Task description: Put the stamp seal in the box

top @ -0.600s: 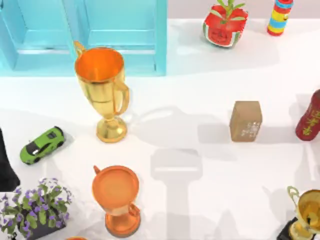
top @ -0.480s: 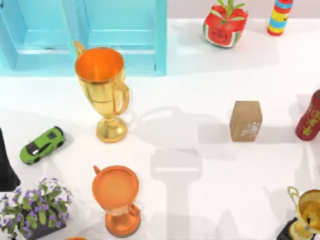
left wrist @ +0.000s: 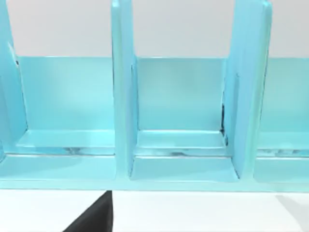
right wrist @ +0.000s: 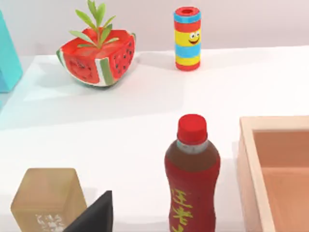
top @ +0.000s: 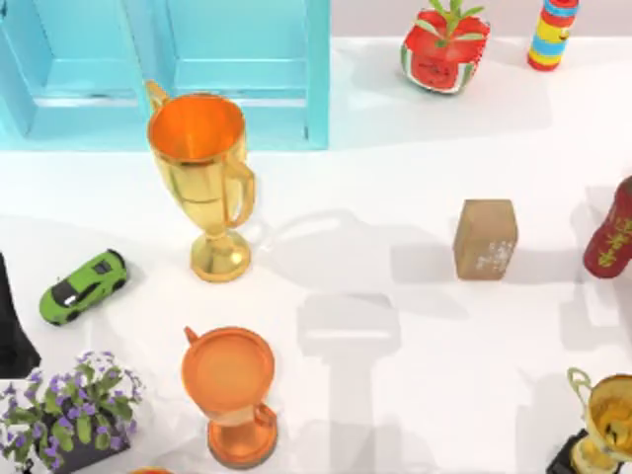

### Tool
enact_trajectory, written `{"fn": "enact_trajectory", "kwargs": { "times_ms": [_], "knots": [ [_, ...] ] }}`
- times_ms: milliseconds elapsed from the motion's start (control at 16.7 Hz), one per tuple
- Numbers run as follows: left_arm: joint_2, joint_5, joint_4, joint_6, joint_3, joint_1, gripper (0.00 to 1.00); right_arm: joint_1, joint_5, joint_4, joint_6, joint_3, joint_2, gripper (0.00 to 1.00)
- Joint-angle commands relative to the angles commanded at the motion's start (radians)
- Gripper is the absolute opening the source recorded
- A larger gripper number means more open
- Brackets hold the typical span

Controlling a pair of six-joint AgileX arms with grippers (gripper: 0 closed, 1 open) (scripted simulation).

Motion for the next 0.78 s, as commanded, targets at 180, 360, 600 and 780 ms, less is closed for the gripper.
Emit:
{"fn": "enact_trajectory", "kwargs": {
  "times_ms": [180,360,600,780],
  "knots": [
    [0.0,0.0,0.0,0.0,0.0,0.0,1.0,0.051,0.0,-0.185,0.053,0.262,0.284,1.0],
    [0.0,0.0,0.0,0.0,0.0,0.0,1.0,0.106,-0.001,-0.387,0.112,0.559,0.612,1.0],
    [0.0,0.0,0.0,0.0,0.0,0.0,1.0,0.181,-0.001,-0.657,0.19,0.963,1.06,1.0],
    [0.0,0.0,0.0,0.0,0.0,0.0,1.0,0.23,-0.001,-0.836,0.241,1.232,1.36,1.0]
  ]
}}
